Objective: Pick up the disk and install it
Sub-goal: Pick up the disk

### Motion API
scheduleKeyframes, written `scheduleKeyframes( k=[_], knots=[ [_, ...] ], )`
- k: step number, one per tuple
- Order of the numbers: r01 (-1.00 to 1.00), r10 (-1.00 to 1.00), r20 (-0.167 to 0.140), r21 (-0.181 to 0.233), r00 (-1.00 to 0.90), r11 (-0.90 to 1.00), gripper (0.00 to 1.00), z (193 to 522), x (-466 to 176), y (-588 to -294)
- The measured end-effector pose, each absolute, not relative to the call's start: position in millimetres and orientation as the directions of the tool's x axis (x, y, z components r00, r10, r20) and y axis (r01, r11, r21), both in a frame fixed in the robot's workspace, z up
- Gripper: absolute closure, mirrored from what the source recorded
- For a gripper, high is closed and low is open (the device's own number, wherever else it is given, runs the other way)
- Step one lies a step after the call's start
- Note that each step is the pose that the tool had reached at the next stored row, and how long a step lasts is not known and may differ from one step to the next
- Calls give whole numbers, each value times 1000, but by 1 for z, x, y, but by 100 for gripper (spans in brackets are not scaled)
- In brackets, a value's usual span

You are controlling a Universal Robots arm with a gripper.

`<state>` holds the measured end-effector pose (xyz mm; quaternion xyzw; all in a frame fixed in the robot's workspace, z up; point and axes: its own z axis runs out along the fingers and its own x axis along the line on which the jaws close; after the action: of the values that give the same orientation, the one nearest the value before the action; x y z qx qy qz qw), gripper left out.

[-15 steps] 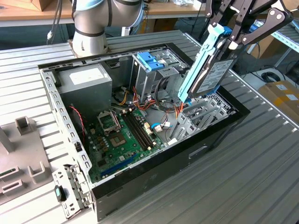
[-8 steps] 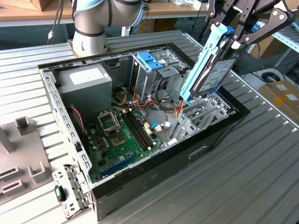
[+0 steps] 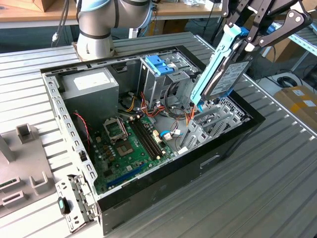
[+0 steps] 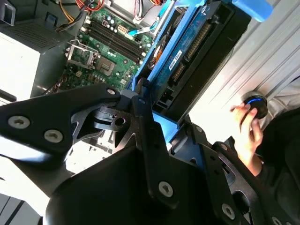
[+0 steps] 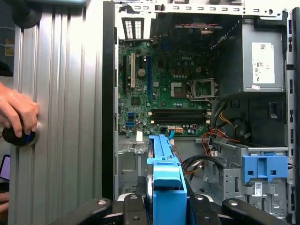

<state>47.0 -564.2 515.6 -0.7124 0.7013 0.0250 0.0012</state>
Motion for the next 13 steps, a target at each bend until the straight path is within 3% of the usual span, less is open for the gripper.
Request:
scheduleKeyframes(
  k=[5,13],
  knots=[
    [-1000,-999,-36,-26,17,-16,63,515,47,-565],
    [-1000,-999,-36,-26,17,-16,63,505,65,-583]
  ],
)
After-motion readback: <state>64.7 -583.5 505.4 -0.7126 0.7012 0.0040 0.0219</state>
